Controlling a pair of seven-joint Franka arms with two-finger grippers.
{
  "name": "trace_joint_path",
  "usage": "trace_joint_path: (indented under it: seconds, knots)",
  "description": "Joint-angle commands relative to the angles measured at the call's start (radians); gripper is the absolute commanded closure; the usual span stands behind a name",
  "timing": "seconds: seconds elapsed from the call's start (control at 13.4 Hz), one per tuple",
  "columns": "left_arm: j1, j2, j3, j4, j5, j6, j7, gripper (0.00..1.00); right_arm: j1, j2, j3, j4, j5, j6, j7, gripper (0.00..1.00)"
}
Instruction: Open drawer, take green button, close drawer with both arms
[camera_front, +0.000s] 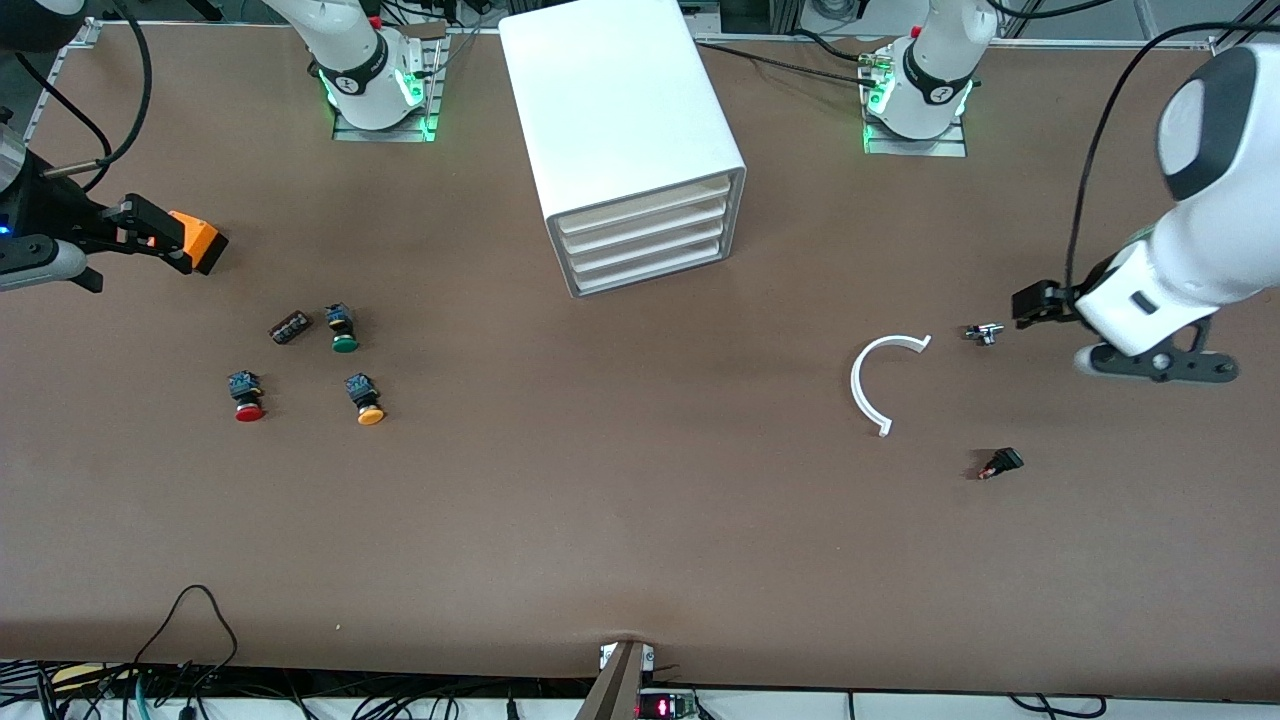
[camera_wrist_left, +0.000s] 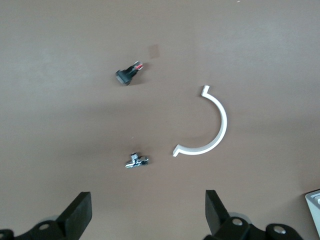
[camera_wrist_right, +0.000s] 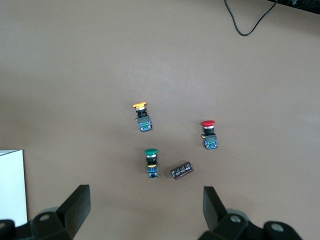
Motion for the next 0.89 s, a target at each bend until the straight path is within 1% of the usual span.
trace_joint_path:
  seconds: [0.0,0.15,0.3,0.52,0.75,0.82]
  knots:
    - [0.005,-0.114,0.053,-0.095,-0.016,0.000,0.070,0.00,-0.010,0.001,0.006,0.016,0.000,-0.020,0.004,0.00]
    - [0.005,-0.143,0.076,-0.112,-0.016,0.000,0.102,0.00,-0.010,0.001,0.006,0.016,0.000,-0.020,0.002,0.00]
    - [0.013,-0.175,0.076,-0.129,-0.016,-0.001,0.105,0.00,-0.010,0.003,0.006,0.016,0.002,-0.020,0.002,0.00]
    - [0.014,-0.247,0.076,-0.181,-0.016,-0.004,0.098,0.00,-0.012,0.003,0.003,0.015,0.002,-0.020,-0.001,0.00]
    - [0.016,-0.281,0.076,-0.189,-0.024,-0.037,0.091,0.00,-0.012,0.003,0.003,0.016,0.000,-0.020,-0.001,0.00]
    - [0.016,-0.284,0.076,-0.195,-0.048,-0.040,0.093,0.00,-0.012,0.003,0.003,0.015,0.002,-0.020,-0.001,0.00]
